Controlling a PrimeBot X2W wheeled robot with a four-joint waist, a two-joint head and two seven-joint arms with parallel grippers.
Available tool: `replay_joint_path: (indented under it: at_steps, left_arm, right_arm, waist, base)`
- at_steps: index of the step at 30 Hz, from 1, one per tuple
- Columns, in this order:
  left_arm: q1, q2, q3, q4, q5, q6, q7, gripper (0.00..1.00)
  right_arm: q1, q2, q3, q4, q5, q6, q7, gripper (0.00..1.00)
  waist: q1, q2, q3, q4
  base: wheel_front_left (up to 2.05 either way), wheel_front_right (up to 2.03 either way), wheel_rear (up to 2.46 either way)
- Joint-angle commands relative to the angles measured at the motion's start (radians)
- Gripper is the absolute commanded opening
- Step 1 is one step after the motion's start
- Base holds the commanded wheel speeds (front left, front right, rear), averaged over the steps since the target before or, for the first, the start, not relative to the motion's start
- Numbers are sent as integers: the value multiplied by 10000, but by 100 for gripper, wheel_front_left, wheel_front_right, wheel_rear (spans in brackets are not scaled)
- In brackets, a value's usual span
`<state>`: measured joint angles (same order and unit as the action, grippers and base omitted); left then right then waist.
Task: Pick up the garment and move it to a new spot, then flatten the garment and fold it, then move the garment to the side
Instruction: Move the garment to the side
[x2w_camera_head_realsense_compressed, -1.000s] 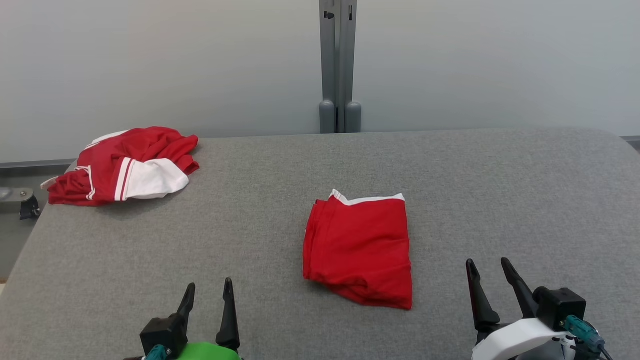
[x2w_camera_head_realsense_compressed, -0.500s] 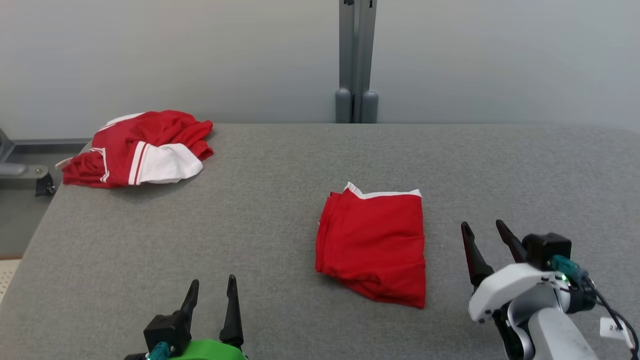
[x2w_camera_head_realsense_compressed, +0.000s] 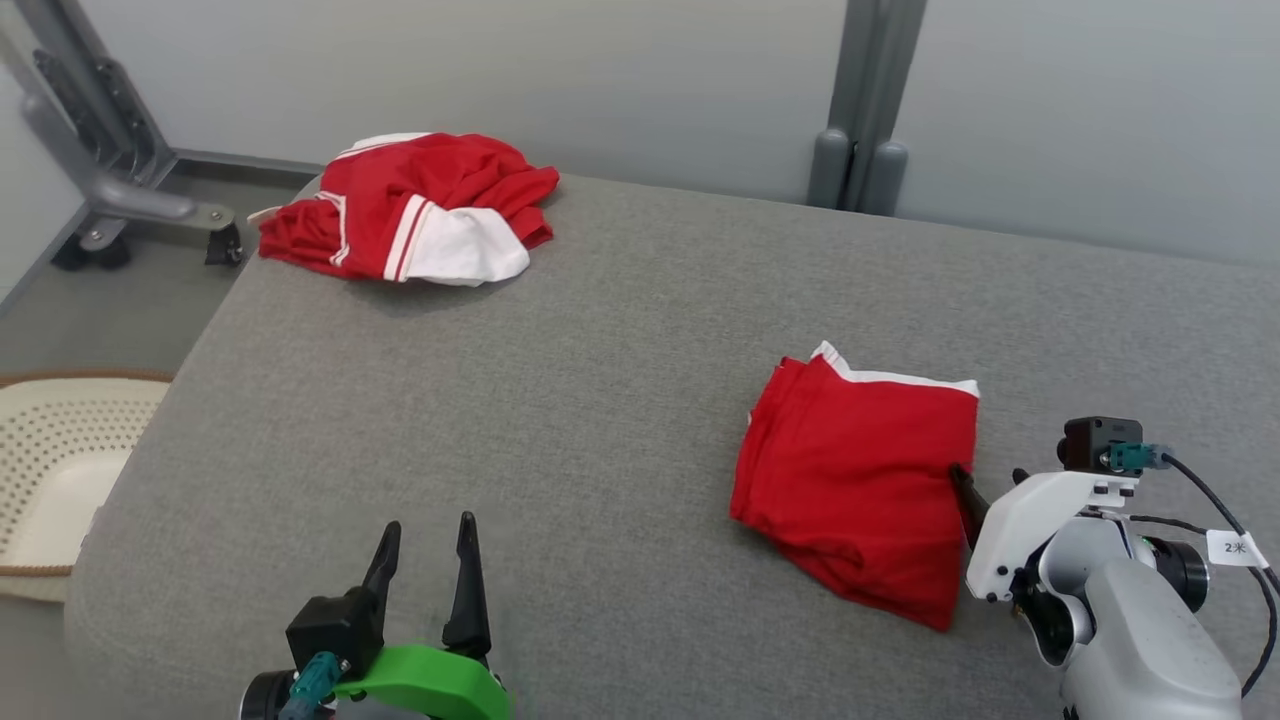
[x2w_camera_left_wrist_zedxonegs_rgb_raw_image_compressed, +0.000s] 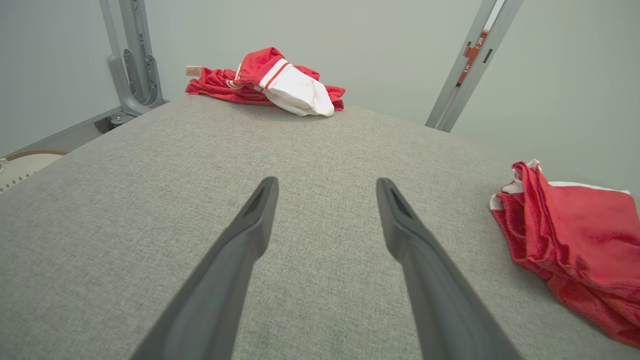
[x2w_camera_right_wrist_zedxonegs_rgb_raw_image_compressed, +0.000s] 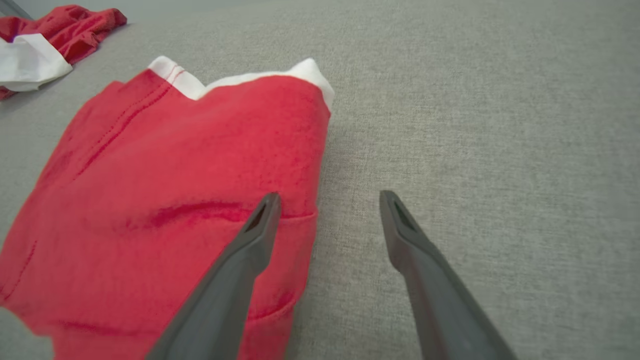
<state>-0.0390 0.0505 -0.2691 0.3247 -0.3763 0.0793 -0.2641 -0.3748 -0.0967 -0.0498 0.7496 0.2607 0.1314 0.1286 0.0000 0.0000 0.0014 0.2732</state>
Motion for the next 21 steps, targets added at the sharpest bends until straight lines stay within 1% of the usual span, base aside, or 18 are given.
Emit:
replay_joint_path:
  at_steps: [1, 6, 7, 8, 10, 11, 12, 15, 17, 19, 21]
  left_arm:
    - [-191, 7, -12, -60, -79, 64, -2, 100]
    - [-232, 5, -13, -91, -126, 82, -2, 100]
    - [-242, 4, -16, -110, -135, 95, -2, 100]
    - [-239, 6, 4, -131, -135, 91, -2, 100]
    - [-249, 4, 23, -157, -81, 78, -2, 100]
    - [-263, 4, 15, -166, -49, 56, -2, 100]
    - [-278, 5, 25, -176, -17, 48, -2, 100]
    - [-306, 7, 35, -261, 121, 27, -2, 100]
    - [-322, 6, -54, -375, 163, 19, -2, 100]
    - [-376, 6, -115, -488, 170, 0, -2, 100]
    - [-449, 6, -213, -618, 179, -3, -3, 100]
  right_arm:
    - [-216, -71, -17, 252, 124, -15, 11, 100]
    - [-557, -136, -18, 1191, 428, -15, 270, 100]
    - [-661, -174, 34, 1487, 547, -15, 301, 93]
    - [-696, -156, 50, 1623, 638, -15, 304, 58]
    - [-786, -135, 160, 1796, 794, -14, 293, 26]
    - [-828, -149, 233, 1851, 828, -15, 278, 8]
    - [-886, -184, 348, 1885, 853, -15, 257, 0]
    - [-1091, -330, 654, 1832, 938, -20, 54, 0]
    - [-1226, -532, 867, 1696, 979, -25, -109, 0]
    - [-1333, -743, 1096, 1581, 1001, -25, -234, 0]
    - [-1534, -946, 1336, 1435, 968, -19, -362, 0]
  waist:
    - [0, 0, 576, 787]
    - [0, 0, 663, 1031]
    - [0, 0, 675, 1047]
    - [0, 0, 685, 1014]
    - [0, 0, 698, 888]
    - [0, 0, 708, 814]
    - [0, 0, 721, 691]
    - [0, 0, 794, 217]
    - [0, 0, 887, -216]
    - [0, 0, 1020, -743]
    - [0, 0, 1206, -1437]
  base:
    - [0, 0, 0]
    - [0, 0, 0]
    - [0, 0, 0]
    - [0, 0, 0]
    - [0, 0, 0]
    - [0, 0, 0]
    - [0, 0, 0]
    - [0, 0, 0]
    - [0, 0, 0]
    - [0, 0, 0]
    - [0, 0, 0]
